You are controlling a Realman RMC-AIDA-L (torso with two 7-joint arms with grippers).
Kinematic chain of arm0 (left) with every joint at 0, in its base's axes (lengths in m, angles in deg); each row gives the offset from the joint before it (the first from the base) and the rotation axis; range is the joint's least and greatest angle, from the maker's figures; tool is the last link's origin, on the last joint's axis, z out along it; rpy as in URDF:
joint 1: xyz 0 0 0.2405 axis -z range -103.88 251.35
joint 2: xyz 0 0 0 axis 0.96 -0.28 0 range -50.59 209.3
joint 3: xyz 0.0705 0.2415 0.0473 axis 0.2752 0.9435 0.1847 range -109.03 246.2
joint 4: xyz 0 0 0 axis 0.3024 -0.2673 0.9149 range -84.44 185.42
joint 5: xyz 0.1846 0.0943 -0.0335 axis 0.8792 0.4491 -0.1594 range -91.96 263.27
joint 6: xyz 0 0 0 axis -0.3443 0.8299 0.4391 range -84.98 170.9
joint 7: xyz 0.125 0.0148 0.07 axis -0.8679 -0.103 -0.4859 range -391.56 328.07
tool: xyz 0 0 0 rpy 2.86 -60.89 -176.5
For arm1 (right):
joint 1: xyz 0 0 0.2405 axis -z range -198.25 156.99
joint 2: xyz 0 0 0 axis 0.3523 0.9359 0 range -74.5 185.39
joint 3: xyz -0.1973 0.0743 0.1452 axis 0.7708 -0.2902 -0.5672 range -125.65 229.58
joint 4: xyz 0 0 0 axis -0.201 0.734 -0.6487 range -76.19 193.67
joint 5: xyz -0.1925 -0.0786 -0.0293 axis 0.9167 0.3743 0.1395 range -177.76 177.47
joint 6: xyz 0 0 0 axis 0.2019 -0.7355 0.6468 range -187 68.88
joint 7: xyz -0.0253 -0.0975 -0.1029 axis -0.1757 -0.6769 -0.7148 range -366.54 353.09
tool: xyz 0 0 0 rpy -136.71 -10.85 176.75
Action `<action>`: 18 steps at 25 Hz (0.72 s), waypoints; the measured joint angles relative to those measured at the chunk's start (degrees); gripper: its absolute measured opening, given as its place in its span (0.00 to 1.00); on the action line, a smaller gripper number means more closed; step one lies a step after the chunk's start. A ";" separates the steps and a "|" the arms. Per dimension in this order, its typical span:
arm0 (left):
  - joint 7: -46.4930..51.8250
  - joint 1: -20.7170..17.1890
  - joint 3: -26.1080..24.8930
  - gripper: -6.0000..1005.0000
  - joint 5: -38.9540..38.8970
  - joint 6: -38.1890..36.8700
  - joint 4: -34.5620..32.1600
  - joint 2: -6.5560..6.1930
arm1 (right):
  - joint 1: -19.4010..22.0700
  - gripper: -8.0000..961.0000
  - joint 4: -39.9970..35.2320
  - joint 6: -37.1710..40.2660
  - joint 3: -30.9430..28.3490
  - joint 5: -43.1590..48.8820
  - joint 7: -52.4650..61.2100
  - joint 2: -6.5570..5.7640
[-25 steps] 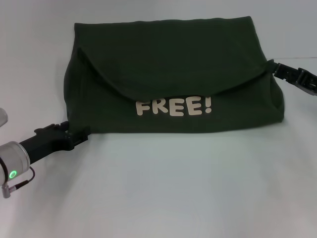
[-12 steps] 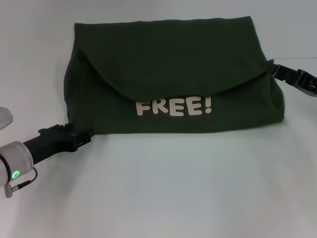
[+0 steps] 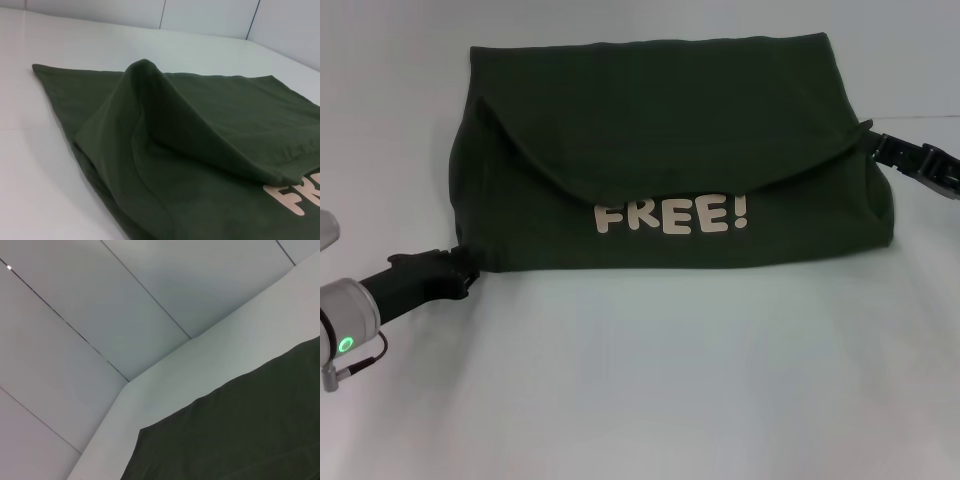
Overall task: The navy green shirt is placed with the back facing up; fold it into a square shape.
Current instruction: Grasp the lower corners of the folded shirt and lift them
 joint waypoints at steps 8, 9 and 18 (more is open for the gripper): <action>0.28 0.34 0.61 0.06 1.30 1.40 -0.02 -0.06 | 0.11 0.61 -0.12 0.16 0.00 0.10 0.00 0.01; 0.44 0.35 0.62 0.05 1.32 1.37 -0.09 -0.07 | 0.11 0.61 -0.16 0.21 0.00 0.10 0.00 0.01; 4.72 -1.85 0.36 0.00 1.49 -5.21 -4.93 -0.19 | 0.08 0.61 -0.36 -0.60 1.06 2.40 2.24 -1.03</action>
